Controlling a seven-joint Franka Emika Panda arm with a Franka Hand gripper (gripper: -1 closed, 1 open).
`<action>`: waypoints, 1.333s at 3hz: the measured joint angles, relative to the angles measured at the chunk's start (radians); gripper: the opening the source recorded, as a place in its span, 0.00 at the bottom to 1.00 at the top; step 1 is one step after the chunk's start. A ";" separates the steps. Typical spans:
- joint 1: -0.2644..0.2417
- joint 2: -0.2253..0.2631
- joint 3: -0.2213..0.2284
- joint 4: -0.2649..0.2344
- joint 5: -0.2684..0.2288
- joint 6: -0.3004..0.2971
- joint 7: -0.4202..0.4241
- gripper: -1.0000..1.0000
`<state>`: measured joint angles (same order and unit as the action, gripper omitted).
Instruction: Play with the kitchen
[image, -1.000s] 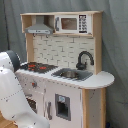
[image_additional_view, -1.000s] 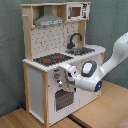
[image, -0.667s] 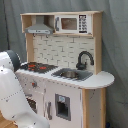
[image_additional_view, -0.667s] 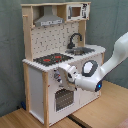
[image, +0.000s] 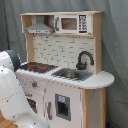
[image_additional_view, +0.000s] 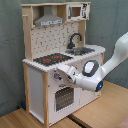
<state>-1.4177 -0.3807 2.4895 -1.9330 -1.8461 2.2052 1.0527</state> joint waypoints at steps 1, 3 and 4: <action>0.007 0.001 0.000 -0.002 -0.001 -0.016 -0.120 1.00; 0.019 0.006 0.000 -0.006 -0.001 -0.023 -0.322 1.00; 0.026 0.017 0.000 -0.016 -0.001 -0.029 -0.443 1.00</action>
<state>-1.3915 -0.3637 2.4895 -1.9489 -1.8468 2.1767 0.6095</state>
